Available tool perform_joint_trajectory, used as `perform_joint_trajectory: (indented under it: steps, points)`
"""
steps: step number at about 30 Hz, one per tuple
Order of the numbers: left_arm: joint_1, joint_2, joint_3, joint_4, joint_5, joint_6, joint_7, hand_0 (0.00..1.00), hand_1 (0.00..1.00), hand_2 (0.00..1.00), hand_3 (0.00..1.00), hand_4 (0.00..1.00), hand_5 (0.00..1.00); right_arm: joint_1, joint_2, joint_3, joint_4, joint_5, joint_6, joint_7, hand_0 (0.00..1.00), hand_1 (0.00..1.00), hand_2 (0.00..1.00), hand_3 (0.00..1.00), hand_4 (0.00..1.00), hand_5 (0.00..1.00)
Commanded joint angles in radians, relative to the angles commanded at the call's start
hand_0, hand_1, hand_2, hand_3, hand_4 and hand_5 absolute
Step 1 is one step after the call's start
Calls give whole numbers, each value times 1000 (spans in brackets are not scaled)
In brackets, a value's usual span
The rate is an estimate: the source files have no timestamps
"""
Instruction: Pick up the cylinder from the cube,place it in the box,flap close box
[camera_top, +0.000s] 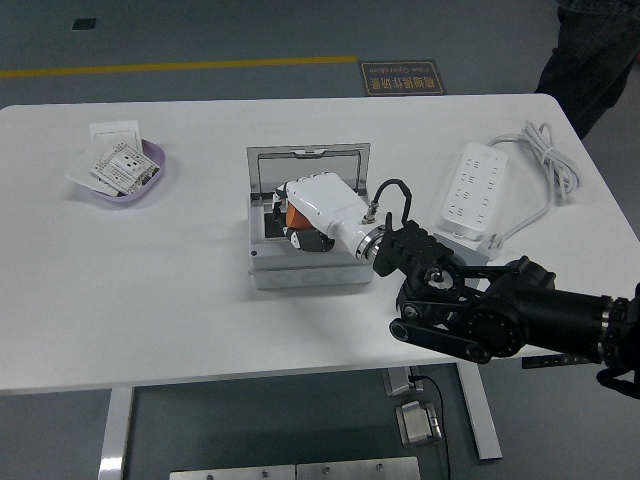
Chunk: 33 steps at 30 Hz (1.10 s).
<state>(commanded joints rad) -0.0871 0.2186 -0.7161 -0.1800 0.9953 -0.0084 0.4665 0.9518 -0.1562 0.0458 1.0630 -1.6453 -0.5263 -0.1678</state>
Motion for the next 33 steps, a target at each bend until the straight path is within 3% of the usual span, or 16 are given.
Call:
perform_joint_trajectory:
  steps: [10,15,16,33]
  points:
    - [22,-6,-189,0,193,-37,109,648,690,605,611,718,234,21,20,-11,-33,20,-1,10,60,135,383,318,168,41]
    - [30,-4,-267,0,270,-43,128,648,690,605,611,718,234,26,27,-16,-52,30,-4,16,60,135,383,318,168,41]
    - [30,-4,-275,0,277,-43,129,663,711,648,652,720,236,27,28,-17,-55,32,-4,17,64,135,383,318,172,42]
    - [11,-3,-174,0,187,-21,78,669,719,679,667,723,238,38,40,-26,-125,58,7,58,66,140,384,329,179,50]
